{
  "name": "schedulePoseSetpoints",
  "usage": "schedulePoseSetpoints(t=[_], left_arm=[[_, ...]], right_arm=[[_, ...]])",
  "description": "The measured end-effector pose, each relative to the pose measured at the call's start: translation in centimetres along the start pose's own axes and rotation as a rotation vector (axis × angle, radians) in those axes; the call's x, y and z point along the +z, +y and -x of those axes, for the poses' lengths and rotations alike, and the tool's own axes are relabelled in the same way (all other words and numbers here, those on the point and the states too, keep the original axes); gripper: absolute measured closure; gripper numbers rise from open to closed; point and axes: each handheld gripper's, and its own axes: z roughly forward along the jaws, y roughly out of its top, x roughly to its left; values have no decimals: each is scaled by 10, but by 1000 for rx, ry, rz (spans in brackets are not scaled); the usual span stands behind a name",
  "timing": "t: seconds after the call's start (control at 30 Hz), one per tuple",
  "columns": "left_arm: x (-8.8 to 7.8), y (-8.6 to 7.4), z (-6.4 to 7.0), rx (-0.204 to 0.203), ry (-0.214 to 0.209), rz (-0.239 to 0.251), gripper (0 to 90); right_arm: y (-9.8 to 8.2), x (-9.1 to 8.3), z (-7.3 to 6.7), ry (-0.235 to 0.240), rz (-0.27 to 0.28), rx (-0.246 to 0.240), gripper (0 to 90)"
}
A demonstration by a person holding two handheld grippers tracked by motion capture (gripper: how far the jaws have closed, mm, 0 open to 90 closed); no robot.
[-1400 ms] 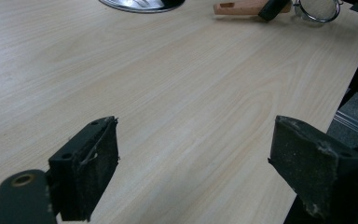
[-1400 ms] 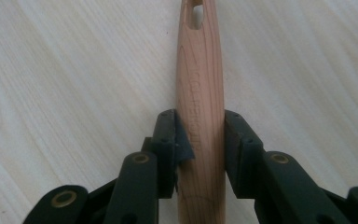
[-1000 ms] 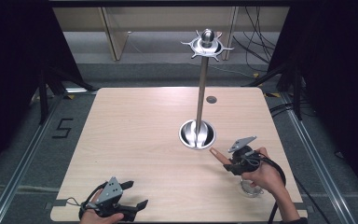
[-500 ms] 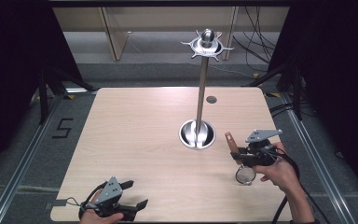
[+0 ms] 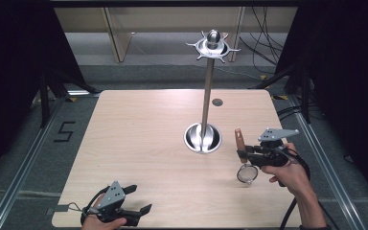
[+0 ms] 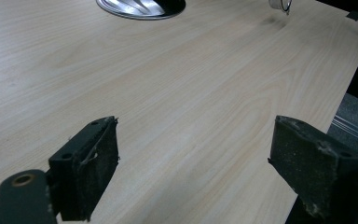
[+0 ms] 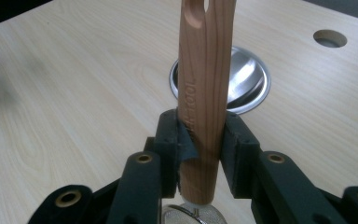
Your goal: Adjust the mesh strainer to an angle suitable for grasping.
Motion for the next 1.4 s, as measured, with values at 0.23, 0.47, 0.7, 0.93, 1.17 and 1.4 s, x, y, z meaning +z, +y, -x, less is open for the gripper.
schedulePoseSetpoints(t=[0.23,0.47,0.7,0.93,1.17,1.4], left_arm=[[2,-1,1,-35,-1,10,148],[1,-1,1,-19,-4,6,148],[2,-1,1,-34,-6,9,148],[1,-1,1,-33,-6,3,148],[1,-1,-1,-12,-10,2,148],[2,-1,0,-24,-10,10,148]], right_arm=[[10,-5,2,5,57,-30,713],[22,-9,2,18,111,-18,713],[40,-12,-5,36,156,-19,713],[56,-10,-6,60,206,-36,713],[82,-19,-8,73,263,-48,713],[111,-28,-15,84,294,-93,713]])
